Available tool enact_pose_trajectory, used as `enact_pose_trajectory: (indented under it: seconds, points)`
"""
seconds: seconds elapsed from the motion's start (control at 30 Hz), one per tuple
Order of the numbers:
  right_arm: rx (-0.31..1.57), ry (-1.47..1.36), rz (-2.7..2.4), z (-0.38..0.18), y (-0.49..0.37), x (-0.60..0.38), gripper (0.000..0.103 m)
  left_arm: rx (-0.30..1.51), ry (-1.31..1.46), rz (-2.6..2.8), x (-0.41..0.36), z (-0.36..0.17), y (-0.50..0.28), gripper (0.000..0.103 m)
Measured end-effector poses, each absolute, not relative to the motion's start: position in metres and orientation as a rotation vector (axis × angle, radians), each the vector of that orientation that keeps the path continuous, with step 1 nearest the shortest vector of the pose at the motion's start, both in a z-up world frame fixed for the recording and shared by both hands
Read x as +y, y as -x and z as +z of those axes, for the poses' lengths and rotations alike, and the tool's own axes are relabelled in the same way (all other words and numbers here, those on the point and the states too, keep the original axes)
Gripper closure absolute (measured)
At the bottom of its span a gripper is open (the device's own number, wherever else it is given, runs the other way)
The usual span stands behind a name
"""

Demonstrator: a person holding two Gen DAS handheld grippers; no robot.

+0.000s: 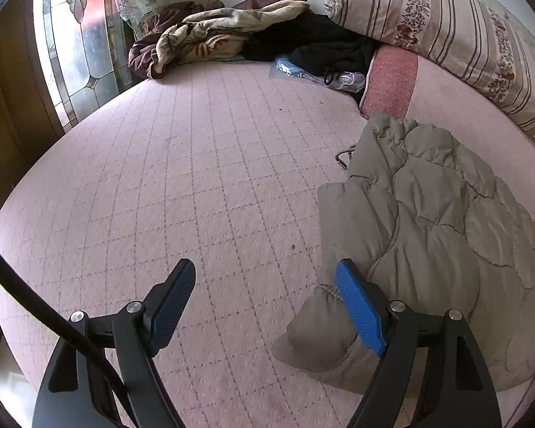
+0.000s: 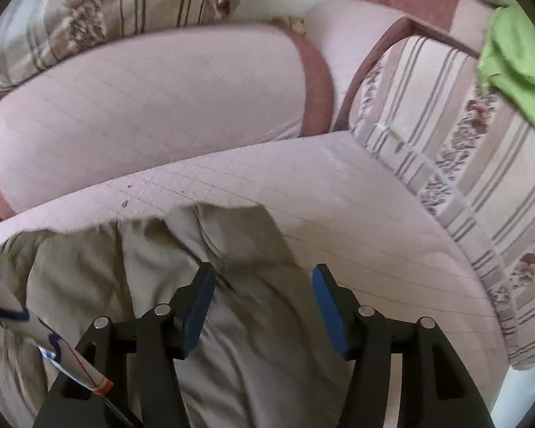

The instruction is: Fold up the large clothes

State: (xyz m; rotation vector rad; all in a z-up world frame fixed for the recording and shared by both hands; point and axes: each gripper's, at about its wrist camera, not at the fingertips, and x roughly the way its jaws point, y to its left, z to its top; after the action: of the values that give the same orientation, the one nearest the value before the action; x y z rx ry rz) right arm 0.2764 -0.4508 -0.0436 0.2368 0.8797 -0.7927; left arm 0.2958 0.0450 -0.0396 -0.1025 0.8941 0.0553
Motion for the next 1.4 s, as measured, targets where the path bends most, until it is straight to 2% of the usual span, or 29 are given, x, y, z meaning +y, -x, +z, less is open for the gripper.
enact_pose_trajectory:
  seconds: [0.23, 0.37, 0.53, 0.77, 0.97, 1.17, 1.4]
  points:
    - [0.853, -0.215, -0.677, -0.033, -0.149, -0.413, 0.029, 0.842, 0.107, 0.049, 0.043, -0.029, -0.279, 0.023]
    - [0.886, -0.325, -0.656, -0.05, -0.082, -0.408, 0.028, 0.828, 0.102, 0.029, 0.038, -0.025, -0.267, 0.023]
    - [0.929, -0.355, -0.7, -0.069, -0.041, -0.411, 0.028, 0.829, 0.113, 0.004, 0.037, -0.024, -0.26, 0.023]
    - [0.997, -0.361, -0.607, -0.094, -0.041, -0.373, 0.028, 0.841, 0.158, -0.007, 0.048, -0.023, -0.264, 0.023]
    - [1.056, -0.297, -0.54, -0.129, -0.078, -0.331, 0.028, 0.886, 0.212, -0.029, 0.055, -0.028, -0.272, 0.023]
    - [1.07, -0.313, -0.559, -0.142, -0.121, -0.334, 0.028, 0.888, 0.229, -0.025, 0.061, -0.027, -0.277, 0.023]
    - [1.069, -0.35, -0.547, -0.147, -0.127, -0.346, 0.028, 0.883, 0.211, -0.022, 0.057, -0.027, -0.278, 0.023]
